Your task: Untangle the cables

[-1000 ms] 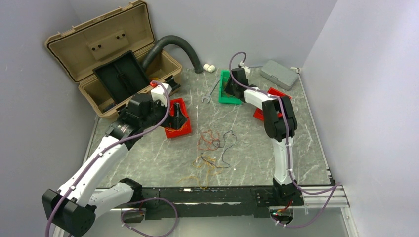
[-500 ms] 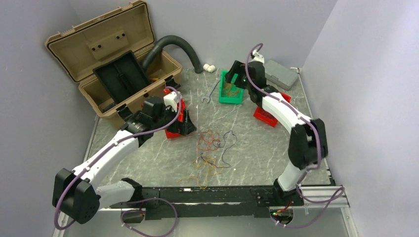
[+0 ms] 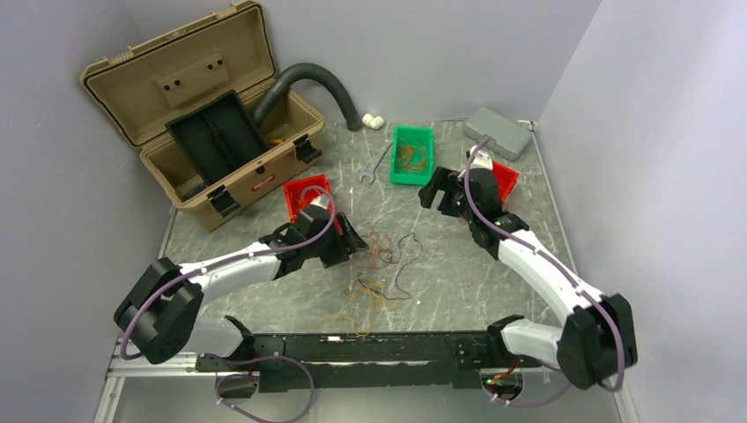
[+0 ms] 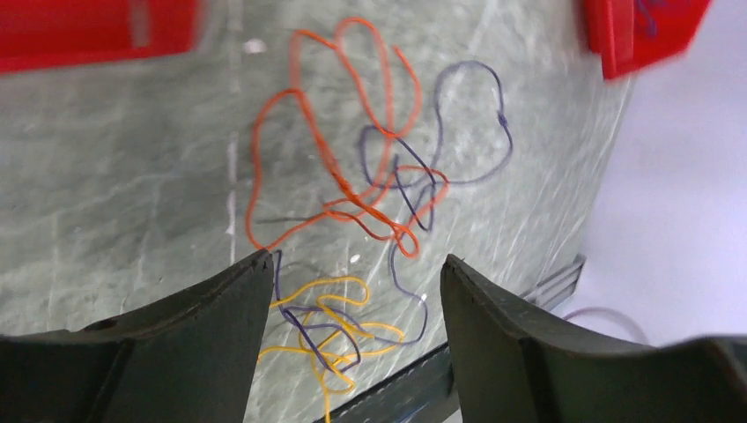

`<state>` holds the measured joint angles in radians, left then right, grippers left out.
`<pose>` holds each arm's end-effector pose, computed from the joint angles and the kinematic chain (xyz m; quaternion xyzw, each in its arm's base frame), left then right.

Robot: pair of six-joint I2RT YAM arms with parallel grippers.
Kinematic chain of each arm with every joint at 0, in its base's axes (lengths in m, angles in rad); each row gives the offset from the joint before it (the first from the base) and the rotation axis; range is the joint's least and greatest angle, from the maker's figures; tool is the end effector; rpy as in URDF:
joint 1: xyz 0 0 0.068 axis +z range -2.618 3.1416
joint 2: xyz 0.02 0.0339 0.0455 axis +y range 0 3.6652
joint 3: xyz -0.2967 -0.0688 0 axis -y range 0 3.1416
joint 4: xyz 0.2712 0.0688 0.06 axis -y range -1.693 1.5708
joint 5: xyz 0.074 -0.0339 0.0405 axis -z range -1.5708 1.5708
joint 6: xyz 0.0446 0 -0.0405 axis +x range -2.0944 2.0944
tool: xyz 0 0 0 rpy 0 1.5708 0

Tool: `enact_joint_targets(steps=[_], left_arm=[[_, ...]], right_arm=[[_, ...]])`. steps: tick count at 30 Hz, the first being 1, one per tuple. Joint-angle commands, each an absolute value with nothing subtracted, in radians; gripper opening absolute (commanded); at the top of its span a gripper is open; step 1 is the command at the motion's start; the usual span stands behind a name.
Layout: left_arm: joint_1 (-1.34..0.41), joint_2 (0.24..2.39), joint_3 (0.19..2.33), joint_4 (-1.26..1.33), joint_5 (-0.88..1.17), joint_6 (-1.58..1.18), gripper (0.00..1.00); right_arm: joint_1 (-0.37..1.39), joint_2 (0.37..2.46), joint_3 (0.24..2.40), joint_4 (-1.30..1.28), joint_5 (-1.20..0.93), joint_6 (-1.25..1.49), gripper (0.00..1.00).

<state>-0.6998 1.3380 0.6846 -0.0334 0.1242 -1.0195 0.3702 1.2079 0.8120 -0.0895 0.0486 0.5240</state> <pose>0.2220 -0.1941 0.2100 -0.1174 0.8949 -0.3601 0.2362 0.2738 0.1039 0.2863 0.0783 0.8526 0.2045 0.4745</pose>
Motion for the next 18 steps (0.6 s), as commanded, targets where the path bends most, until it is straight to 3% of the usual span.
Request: enact_joint_targets(steps=[1, 4, 12, 18], left_arm=[[-0.713, 1.33, 0.664, 0.115, -0.054, -1.449, 0.72], [-0.724, 1.381, 0.742, 0.011, -0.095, -1.517, 0.67], [-0.777, 1.563, 0.8, 0.06, -0.066, -1.654, 0.65], [-0.843, 1.529, 0.834, -0.158, -0.268, -1.7, 0.6]], right_arm=[[0.372, 1.074, 0.774, -0.098, 0.091, 0.501, 0.9], [0.371, 1.03, 0.755, -0.113, 0.092, 0.491, 0.9], [0.367, 0.968, 0.724, -0.14, 0.096, 0.486, 0.9], [0.367, 0.909, 0.703, -0.155, 0.1, 0.48, 0.9]])
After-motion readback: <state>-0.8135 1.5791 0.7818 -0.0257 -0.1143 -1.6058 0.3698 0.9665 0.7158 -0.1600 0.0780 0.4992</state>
